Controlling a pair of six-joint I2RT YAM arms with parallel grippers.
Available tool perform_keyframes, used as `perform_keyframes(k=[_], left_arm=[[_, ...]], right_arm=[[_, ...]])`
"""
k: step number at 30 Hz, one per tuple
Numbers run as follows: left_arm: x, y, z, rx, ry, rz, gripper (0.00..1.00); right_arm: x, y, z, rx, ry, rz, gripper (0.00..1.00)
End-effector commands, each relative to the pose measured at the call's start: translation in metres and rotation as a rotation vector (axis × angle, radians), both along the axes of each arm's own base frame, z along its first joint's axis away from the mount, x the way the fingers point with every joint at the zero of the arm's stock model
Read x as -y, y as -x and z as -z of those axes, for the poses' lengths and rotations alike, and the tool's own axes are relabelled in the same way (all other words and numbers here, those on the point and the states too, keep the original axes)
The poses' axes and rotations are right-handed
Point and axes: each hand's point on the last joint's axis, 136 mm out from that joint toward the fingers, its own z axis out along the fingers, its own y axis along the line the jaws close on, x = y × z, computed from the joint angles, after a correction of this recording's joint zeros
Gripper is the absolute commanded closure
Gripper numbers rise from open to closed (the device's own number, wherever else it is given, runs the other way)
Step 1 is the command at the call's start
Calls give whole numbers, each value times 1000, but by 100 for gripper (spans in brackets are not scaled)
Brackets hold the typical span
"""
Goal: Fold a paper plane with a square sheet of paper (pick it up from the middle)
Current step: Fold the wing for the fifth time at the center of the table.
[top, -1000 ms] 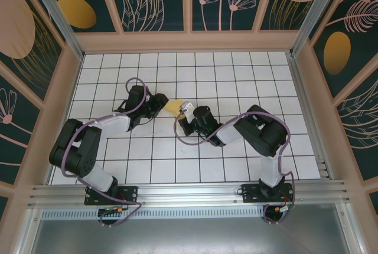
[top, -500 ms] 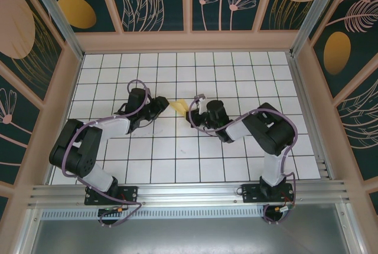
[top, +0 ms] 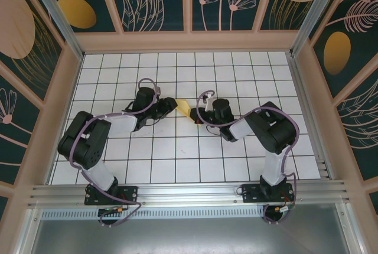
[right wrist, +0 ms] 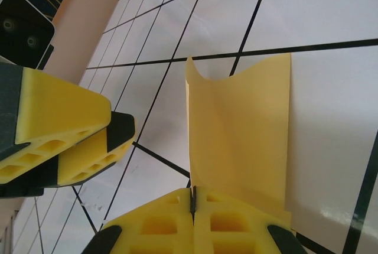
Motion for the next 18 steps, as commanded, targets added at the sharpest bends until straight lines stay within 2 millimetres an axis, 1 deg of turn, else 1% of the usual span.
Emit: perform_keyframes(k=[1, 7, 13, 18], left_arm=[[12, -6, -7, 48, 14, 49, 61], [13, -6, 5, 28, -6, 53, 62], [19, -8, 8, 29, -5, 74, 63], [23, -10, 10, 29, 3, 89, 63]], right_arm=[[-4, 1, -4, -37, -48, -13, 100], [-3, 2, 8, -109, -49, 0, 100], [0, 2, 18, -163, -44, 22, 100], [2, 2, 23, -188, -47, 32, 100]])
